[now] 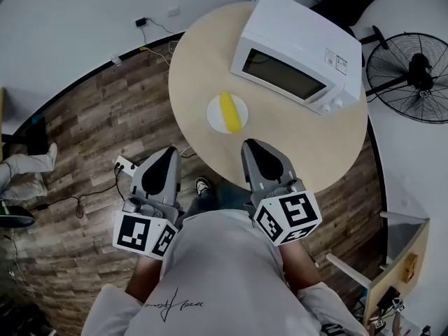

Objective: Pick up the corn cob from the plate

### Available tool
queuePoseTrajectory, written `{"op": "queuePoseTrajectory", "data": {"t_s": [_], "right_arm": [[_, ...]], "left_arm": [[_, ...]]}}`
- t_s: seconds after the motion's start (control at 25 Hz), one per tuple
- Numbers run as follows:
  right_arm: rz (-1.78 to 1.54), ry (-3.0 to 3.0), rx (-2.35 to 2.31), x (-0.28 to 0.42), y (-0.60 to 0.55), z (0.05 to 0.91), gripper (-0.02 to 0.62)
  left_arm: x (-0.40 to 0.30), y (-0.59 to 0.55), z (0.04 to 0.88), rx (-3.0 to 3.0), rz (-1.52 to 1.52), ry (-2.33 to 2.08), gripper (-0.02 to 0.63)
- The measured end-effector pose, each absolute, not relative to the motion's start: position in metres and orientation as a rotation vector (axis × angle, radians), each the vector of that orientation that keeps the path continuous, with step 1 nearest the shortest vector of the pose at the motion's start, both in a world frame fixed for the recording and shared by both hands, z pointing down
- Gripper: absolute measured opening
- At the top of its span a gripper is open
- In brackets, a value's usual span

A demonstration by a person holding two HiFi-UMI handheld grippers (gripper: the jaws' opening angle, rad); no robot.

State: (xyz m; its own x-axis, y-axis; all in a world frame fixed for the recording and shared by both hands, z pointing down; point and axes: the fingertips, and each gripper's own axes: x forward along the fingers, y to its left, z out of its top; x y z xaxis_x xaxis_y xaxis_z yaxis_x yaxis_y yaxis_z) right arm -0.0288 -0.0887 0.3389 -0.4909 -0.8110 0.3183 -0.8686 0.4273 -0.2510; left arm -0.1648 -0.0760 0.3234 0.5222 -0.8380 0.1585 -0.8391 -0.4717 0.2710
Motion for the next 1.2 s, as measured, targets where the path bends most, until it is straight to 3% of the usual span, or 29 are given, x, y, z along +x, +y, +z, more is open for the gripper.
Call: {"op": "queuePoseTrajectory", "data": {"t_s": [1.2], "right_arm": [[0.644,-2.428,1.389,-0.026,-0.144,0.404,0.064]], "left_arm": [[-0.152,-0.102,0.341,2.408,0.068,-1.387,-0.009]]}}
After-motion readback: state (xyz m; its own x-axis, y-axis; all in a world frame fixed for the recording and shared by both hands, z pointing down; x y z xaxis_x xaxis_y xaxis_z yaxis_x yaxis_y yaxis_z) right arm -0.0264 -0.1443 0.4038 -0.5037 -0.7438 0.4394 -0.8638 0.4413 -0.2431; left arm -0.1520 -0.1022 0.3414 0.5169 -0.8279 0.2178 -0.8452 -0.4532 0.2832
